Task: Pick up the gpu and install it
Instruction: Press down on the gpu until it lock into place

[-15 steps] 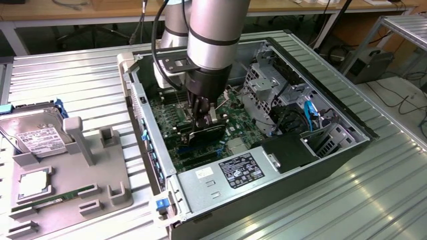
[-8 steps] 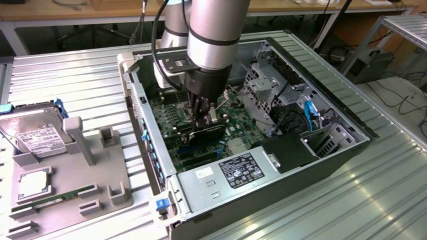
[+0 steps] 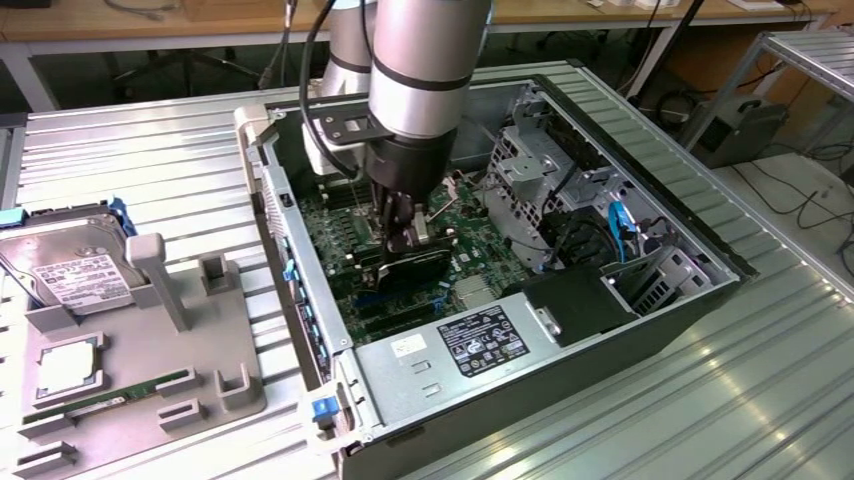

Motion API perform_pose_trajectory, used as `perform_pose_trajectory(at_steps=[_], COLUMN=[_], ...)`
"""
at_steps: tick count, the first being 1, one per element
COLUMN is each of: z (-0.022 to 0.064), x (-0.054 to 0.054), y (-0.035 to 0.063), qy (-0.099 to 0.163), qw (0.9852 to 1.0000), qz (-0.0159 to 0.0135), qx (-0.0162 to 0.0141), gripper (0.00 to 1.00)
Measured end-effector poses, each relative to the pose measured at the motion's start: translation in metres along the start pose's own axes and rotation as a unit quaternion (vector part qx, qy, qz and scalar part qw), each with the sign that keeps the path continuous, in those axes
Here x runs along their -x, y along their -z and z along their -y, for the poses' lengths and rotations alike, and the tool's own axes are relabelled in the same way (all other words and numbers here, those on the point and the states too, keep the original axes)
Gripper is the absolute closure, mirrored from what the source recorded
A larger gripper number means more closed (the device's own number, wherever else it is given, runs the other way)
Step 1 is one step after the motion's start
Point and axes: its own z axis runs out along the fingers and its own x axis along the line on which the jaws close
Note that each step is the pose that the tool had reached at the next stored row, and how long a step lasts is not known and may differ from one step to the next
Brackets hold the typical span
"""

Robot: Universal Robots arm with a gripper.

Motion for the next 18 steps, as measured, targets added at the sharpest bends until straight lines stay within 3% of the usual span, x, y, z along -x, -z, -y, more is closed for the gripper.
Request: perform_pose_trajectory(at_steps=[2,5,12,18], z=[-0.0027,-0.0047,-0.0059,-0.0060], x=[0.0003,0.0003,0.0022,0.0043], y=[-0.0022,-0.0036,-0.0063,-0.0064], qy=[0.000,0.000,0.000,0.000], qw=[1.0000,1.0000,1.0000,1.0000], qz=[-0.0038,-0.0065,-0.0094,-0.0096], qx=[-0.0001,-0.0001,-0.0001,-0.0002], gripper=[0.89,0.89,0.89,0.89])
